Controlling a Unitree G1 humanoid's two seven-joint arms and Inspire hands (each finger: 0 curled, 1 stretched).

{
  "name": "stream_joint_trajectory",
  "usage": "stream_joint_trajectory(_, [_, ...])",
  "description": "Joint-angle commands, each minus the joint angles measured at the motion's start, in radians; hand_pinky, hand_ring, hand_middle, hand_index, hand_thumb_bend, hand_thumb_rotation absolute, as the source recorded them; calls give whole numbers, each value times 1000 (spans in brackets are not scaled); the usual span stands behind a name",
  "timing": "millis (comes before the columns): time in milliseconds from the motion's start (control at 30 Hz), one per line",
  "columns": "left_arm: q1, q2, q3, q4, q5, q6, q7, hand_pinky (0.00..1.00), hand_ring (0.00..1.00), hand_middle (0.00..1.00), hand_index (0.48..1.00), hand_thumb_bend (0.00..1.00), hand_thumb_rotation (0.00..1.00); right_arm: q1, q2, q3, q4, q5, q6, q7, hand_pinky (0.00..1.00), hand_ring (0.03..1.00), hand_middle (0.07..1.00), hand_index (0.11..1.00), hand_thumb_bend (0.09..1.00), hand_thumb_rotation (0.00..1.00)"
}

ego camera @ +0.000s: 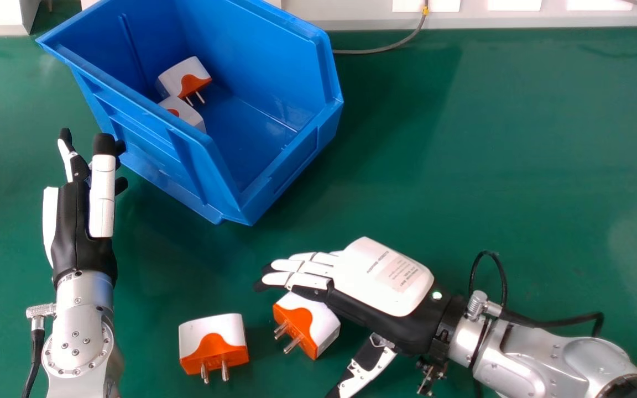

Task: Pick all objects and put in blue box

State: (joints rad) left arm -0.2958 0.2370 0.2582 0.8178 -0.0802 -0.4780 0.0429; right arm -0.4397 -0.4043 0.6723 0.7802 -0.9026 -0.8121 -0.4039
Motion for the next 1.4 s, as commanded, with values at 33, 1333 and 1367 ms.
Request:
stream_joint_trajectory(33, [0, 6, 3, -21, -3, -4, -4, 860, 904, 866, 942, 950, 1000, 14, -22, -31, -22, 28, 42, 38, 647, 821, 852, 790, 725, 121])
stream_joint_trajectory(1333, [-3, 6, 9, -20, -12, 2, -16, 863, 908, 868, 942, 965, 1000, -5, 1, -55, 37, -8, -67, -197, 371, 465, 506, 501, 504, 1])
stream_joint_trajectory(1367, [-4, 7, 9, -18, -12, 2, -16, 863, 908, 868, 942, 965, 1000, -6, 4, -56, 39, -20, -73, -243, 371, 465, 506, 501, 504, 1])
